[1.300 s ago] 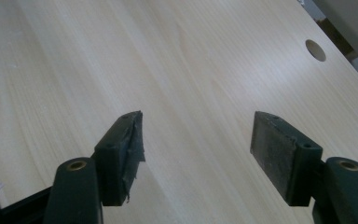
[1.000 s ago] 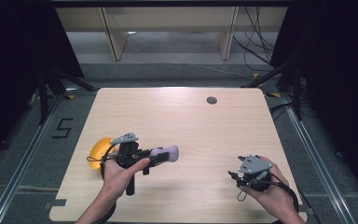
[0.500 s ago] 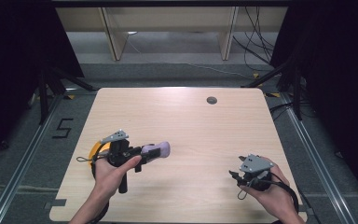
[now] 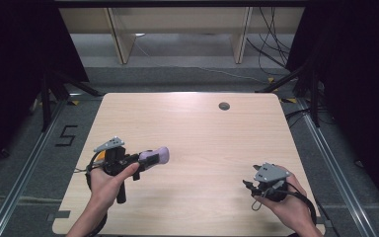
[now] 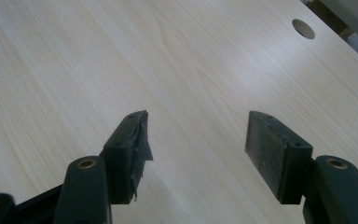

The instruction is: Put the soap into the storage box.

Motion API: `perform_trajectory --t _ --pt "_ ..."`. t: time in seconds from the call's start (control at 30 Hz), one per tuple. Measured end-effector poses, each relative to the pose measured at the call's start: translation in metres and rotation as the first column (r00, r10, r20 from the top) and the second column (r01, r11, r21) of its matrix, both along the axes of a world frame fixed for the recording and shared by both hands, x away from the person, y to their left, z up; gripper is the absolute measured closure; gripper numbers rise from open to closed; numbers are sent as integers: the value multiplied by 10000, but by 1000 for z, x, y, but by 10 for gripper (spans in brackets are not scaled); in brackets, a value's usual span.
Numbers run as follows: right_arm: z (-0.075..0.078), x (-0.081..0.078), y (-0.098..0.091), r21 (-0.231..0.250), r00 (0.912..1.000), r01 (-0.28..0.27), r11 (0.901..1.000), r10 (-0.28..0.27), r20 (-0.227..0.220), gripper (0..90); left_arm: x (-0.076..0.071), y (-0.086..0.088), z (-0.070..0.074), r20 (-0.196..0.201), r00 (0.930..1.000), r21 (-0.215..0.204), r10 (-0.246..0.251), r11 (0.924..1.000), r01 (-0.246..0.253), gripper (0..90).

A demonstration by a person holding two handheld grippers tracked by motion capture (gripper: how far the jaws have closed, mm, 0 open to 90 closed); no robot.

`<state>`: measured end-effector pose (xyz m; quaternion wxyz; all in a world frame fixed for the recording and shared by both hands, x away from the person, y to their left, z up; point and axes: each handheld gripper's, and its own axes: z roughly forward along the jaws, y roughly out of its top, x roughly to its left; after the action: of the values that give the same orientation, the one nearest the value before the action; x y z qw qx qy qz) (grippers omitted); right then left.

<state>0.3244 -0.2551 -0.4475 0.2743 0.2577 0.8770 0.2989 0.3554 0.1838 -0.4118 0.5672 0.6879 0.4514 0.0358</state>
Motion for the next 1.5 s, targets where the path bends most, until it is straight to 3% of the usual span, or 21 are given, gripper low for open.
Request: perform_trajectory --t 0.4,1.03,1.5 --pt "0 0 0 78 9999 123 9999 -123 8 399 -2 14 2 222 9985 266 498 9984 -504 586" --pt "0 0 0 57 9999 172 9998 -172 -17 399 -7 36 3 348 9931 230 1117 9934 -1125 587" --pt "0 0 -1 5 9999 102 9999 -102 -1 399 -12 53 2 430 9840 397 1729 9838 -1746 587"
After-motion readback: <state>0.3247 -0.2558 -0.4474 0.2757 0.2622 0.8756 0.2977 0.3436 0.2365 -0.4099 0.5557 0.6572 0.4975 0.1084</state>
